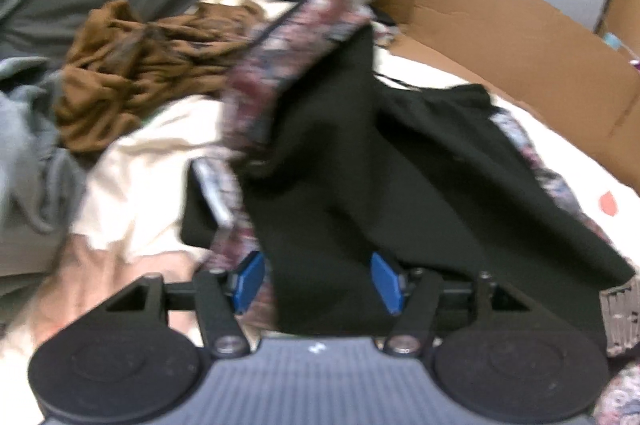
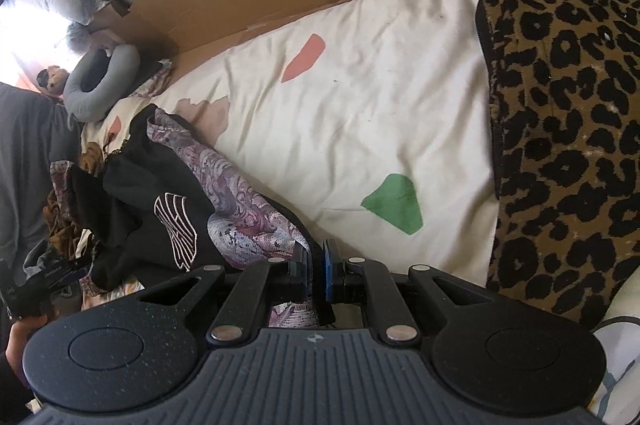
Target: Fold clothes
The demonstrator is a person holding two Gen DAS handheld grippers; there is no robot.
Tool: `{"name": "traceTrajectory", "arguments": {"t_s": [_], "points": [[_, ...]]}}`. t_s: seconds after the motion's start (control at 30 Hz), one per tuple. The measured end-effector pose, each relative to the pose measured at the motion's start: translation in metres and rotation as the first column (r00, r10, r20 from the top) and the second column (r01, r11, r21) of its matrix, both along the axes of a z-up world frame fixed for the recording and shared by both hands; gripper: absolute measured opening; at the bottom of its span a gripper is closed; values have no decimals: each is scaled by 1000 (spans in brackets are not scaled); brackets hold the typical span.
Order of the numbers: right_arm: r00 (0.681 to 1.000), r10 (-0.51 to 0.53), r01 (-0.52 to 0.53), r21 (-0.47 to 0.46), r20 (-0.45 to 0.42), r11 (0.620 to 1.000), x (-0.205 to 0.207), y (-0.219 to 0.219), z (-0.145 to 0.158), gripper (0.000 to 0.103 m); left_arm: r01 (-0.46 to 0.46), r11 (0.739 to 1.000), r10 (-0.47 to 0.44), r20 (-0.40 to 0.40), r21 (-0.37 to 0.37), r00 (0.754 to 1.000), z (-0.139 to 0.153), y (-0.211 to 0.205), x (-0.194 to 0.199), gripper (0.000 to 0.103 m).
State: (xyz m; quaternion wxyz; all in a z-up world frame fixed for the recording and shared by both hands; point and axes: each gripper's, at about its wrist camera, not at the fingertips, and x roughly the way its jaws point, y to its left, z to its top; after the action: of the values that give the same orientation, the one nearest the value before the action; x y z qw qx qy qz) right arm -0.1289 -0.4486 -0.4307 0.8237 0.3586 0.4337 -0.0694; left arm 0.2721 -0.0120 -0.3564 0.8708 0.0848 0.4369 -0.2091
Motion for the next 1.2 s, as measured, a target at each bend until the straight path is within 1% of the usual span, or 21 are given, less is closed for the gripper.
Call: {"name": "traceTrajectory", "arguments": {"t_s": [0.03, 0.1, 0.2, 0.43, 0.57, 0.67, 0.77, 0.83, 0.87, 0.9, 0.93, 0.97, 1.03, 1.2], "points": [[1000, 0, 0, 1, -3, 1000, 0, 0, -1, 6, -9, 1000, 9, 8, 3, 1000, 0, 3, 3, 71], [1000, 2, -2, 7, -11, 1000, 1, 1, -3, 6, -28, 1000, 28, 23, 10, 999, 0, 9, 10, 75], [1000, 7, -7, 16, -15, 1000, 0, 2, -6, 6, -27, 999, 25, 53, 42, 998, -3, 12, 17, 78], [999, 42, -42, 17, -24, 999, 0, 7, -10, 6, -3, 997, -2, 72, 74, 997, -18, 12, 42, 79], [998, 56, -55, 23, -31, 998, 0, 8, -13, 6, -7, 994, 1, 51, 112, 999, -37, 13, 59, 80], [997, 64, -63, 21, -34, 998, 0, 9, -13, 6, -18, 994, 11, 59, 108, 998, -42, 17, 68, 79], [997, 67, -66, 22, -41, 998, 0, 10, -15, 6, -25, 997, 22, 43, 70, 999, -41, 22, 77, 70], [996, 71, -70, 22, -49, 997, 1, 12, -18, 6, -33, 998, 33, 6, 45, 999, -44, 25, 82, 55], [996, 74, -73, 22, -53, 997, 1, 13, -19, 6, -34, 999, 35, -13, 42, 999, -47, 26, 83, 50], [996, 76, -74, 22, -56, 997, 1, 13, -20, 6, -31, 998, 32, -24, 47, 999, -50, 25, 82, 37], [995, 76, -75, 24, -59, 997, 1, 14, -21, 6, -26, 998, 28, -31, 51, 999, -52, 24, 80, 21], [995, 75, -74, 24, -59, 997, 1, 14, -21, 6, -21, 998, 23, -37, 54, 999, -54, 24, 77, 15], [996, 70, -69, 26, -56, 997, 1, 13, -22, 6, -13, 998, 16, -47, 60, 999, -56, 23, 73, 9], [997, 66, -64, 35, -48, 997, -1, 10, -22, 6, -5, 999, 7, -41, 54, 999, -39, 28, 60, 6]]}}
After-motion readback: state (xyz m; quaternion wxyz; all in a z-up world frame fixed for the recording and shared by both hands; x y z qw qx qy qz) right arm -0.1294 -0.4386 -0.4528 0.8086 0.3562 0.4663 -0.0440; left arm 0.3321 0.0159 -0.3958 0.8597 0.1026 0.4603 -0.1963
